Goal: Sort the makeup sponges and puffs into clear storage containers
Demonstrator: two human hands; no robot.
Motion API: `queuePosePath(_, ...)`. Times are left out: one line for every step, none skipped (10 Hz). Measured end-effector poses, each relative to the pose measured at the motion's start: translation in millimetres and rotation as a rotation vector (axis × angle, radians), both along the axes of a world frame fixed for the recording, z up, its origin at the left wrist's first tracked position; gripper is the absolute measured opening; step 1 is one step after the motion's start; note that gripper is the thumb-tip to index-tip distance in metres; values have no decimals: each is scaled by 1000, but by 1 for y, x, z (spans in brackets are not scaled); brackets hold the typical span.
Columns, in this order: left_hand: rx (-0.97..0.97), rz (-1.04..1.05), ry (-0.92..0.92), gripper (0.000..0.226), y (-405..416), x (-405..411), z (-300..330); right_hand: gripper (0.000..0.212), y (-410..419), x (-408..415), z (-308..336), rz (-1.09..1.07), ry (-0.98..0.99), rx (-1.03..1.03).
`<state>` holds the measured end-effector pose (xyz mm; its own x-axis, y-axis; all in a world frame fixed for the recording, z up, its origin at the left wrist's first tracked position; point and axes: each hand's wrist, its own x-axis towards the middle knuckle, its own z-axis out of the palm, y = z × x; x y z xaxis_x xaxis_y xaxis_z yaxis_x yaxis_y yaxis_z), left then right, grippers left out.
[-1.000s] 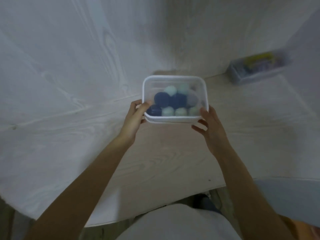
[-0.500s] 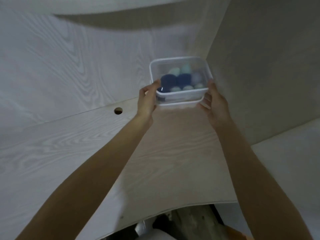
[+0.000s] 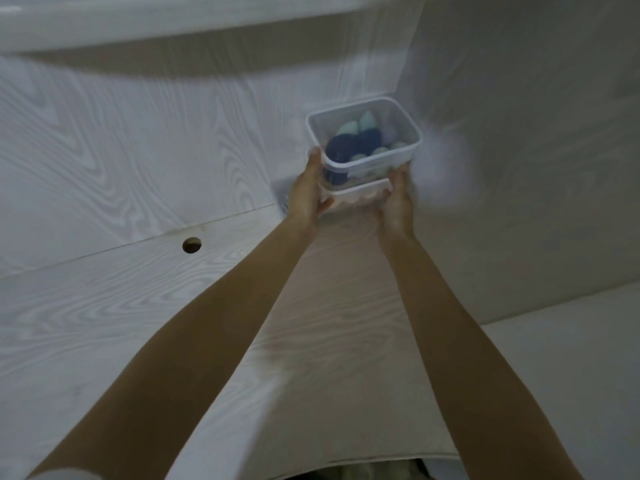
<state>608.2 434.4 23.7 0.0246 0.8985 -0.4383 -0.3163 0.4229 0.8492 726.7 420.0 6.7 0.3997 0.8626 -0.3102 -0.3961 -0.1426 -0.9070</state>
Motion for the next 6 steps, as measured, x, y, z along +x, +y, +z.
queuePosePath(2, 13, -29, 51, 2, 6, -3, 45, 4, 3, -2, 3, -61, 4)
queuePosePath(16, -10, -50, 49, -2, 1, -5, 47, 1, 6, -8, 47, -84, -8)
queuePosePath(19, -87, -54, 49, -6, -10, -2, 49, -5, 6, -6, 65, -120, -24)
queuePosePath(3, -74, -15, 35, -16, -21, 13, 55, -14, 1, 4, 28, -153, -39)
queuePosePath(10, -42, 19, 36, -31, -41, 22, 45, -28, -5, 12, -51, -183, -29)
queuePosePath(82, -29, 91, 23, -43, -64, 21, 26, -49, -16, 20, -195, -421, 55)
